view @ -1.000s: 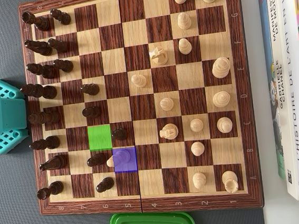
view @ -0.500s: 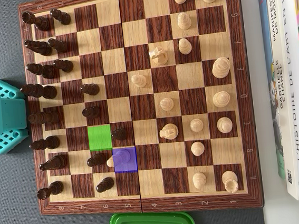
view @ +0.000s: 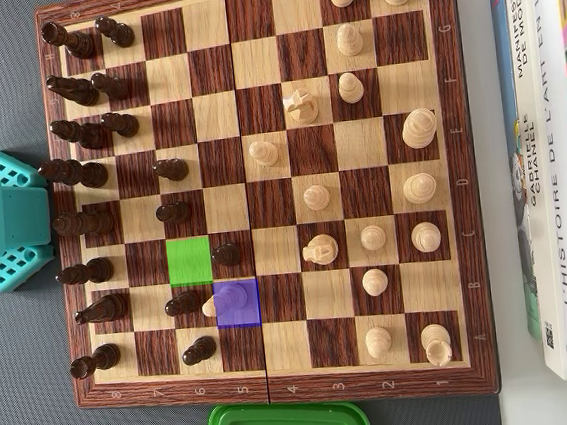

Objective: Play chess

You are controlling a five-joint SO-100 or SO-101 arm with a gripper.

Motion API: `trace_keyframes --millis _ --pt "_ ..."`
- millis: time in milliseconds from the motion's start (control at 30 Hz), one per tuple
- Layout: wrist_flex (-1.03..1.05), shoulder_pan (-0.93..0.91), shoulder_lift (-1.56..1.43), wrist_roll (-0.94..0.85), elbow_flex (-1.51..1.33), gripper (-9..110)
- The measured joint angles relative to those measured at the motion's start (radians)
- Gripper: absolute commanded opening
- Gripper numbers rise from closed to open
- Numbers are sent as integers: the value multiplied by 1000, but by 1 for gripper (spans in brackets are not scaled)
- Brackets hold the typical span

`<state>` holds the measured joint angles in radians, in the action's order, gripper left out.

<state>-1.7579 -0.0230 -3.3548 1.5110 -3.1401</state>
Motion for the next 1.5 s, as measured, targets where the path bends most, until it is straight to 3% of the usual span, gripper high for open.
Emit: trace_keyframes --millis 333,1000,1500 --pt "319 0 0 0 49 13" --pt "1319 2 2 0 261 13" --pt "2376 3 77 -146 529 13"
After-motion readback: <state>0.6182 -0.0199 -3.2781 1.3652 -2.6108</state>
